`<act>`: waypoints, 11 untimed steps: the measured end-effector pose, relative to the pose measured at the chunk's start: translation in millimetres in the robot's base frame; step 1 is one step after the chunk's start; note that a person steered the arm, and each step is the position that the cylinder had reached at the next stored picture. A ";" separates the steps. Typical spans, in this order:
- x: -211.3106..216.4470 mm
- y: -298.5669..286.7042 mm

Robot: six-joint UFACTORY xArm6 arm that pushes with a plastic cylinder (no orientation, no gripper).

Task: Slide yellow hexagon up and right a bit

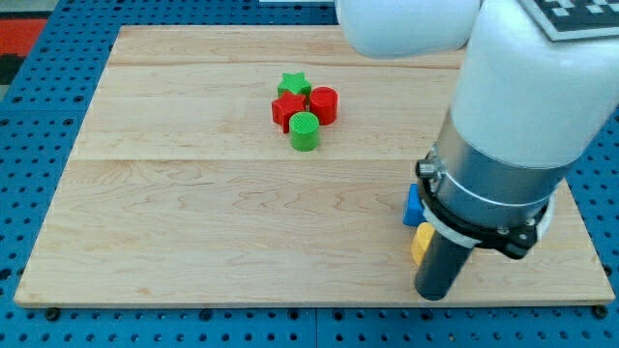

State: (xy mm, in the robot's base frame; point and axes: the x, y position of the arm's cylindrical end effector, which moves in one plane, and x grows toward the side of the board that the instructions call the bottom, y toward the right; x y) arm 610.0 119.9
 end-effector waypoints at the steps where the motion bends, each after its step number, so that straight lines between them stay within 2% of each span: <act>1: 0.1 23.3; 2: -3.2 36.4; 3: -28.3 47.8; 4: -60.0 28.2; 5: -94.3 33.4; 7: -107.6 36.9; 9: -103.2 45.1; 10: -68.9 70.0; 11: -55.2 93.3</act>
